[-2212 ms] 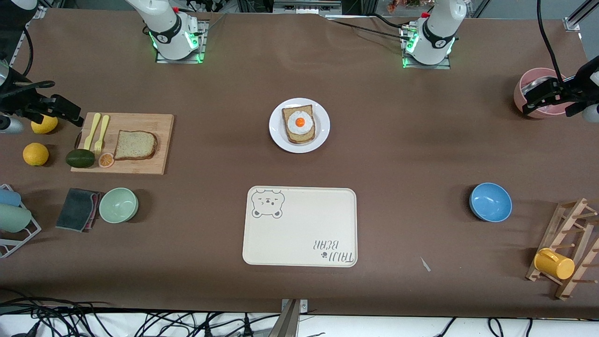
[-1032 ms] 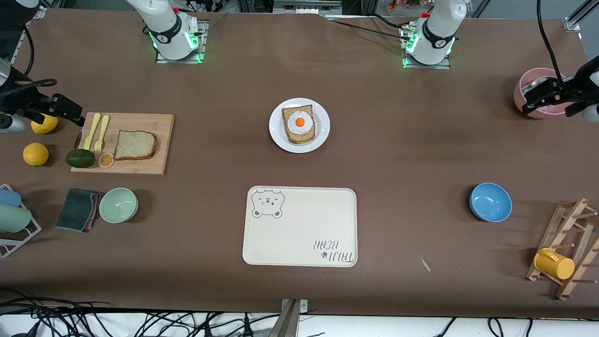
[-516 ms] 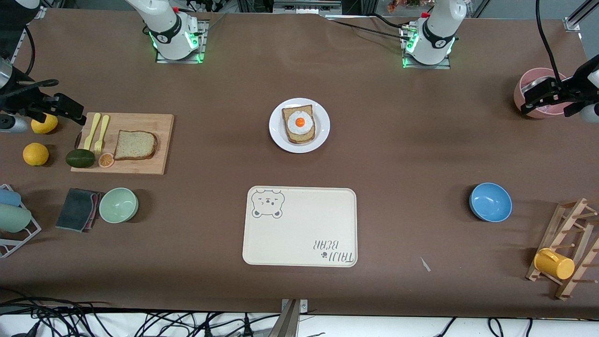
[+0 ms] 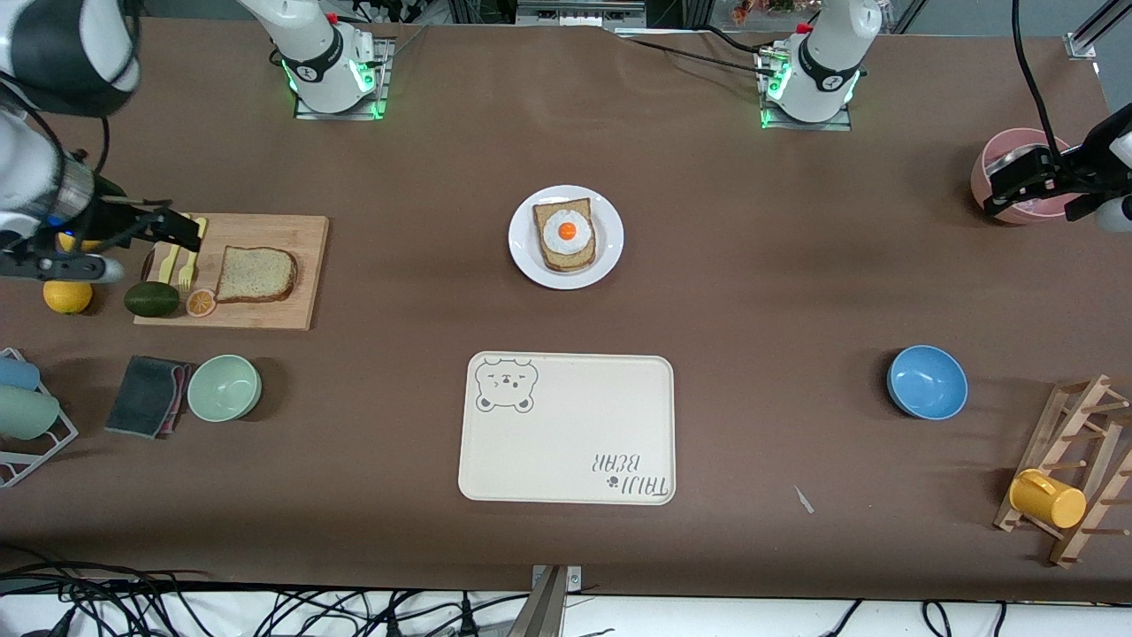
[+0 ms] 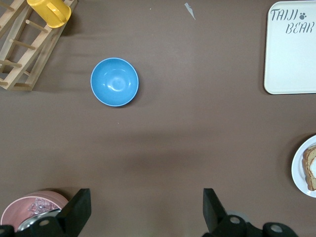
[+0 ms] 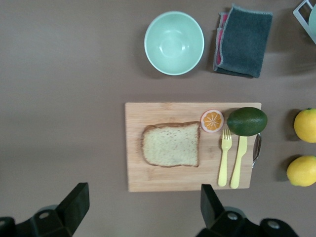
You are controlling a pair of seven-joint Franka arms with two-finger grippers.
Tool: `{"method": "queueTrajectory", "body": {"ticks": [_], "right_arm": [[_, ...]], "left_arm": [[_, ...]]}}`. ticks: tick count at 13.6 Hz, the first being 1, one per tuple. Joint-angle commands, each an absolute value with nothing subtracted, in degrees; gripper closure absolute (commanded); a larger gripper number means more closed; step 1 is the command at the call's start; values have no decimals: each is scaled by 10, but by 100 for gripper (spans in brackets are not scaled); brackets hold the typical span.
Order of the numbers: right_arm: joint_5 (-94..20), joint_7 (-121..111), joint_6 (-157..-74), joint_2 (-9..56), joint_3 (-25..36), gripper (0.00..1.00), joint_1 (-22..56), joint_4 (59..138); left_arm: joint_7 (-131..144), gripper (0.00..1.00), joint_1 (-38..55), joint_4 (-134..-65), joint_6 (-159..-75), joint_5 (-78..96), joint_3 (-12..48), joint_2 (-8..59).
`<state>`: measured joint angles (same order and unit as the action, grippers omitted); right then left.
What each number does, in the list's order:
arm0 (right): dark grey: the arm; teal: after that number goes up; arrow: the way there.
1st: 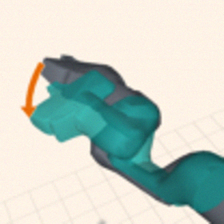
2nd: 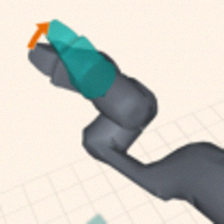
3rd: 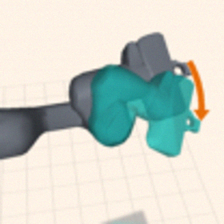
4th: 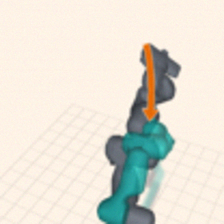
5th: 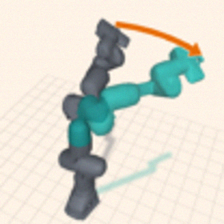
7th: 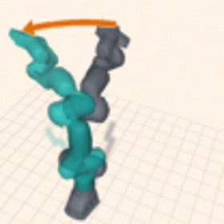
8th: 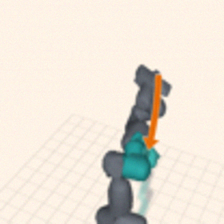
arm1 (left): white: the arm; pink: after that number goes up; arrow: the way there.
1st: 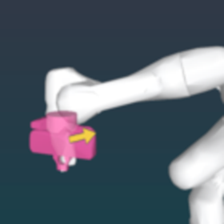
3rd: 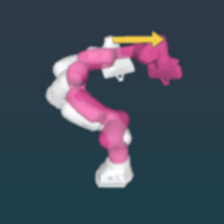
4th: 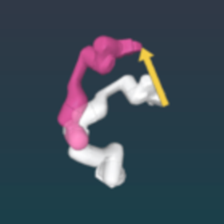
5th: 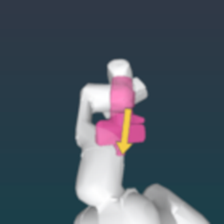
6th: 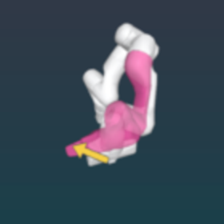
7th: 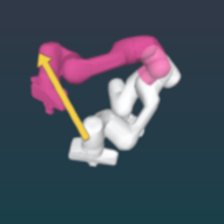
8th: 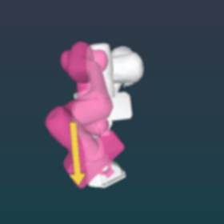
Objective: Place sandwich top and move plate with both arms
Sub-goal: 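Reach the right gripper down to the bread slice on the cutting board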
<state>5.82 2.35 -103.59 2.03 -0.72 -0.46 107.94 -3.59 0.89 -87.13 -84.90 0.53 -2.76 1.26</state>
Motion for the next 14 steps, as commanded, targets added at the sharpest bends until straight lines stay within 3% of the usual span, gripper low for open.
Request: {"method": "queueTrajectory", "body": {"ticks": [1, 6, 9, 14], "right_arm": [[118, 79, -1114, 4, -24, 0, -3, 1177], [165, 187, -1291, 24, -36, 0, -3, 1314], [189, 227, -1334, 82, -35, 1, -3, 1317], [249, 315, -1387, 154, -36, 13, -2, 1317]], "left_arm": [[-38, 0, 14, -877, -856, -7, -28, 9], [-39, 0, 14, -887, -883, -5, -30, 11], [-44, 0, 14, -886, -879, -5, -31, 11], [-40, 0, 13, -882, -875, -8, -31, 11]]}}
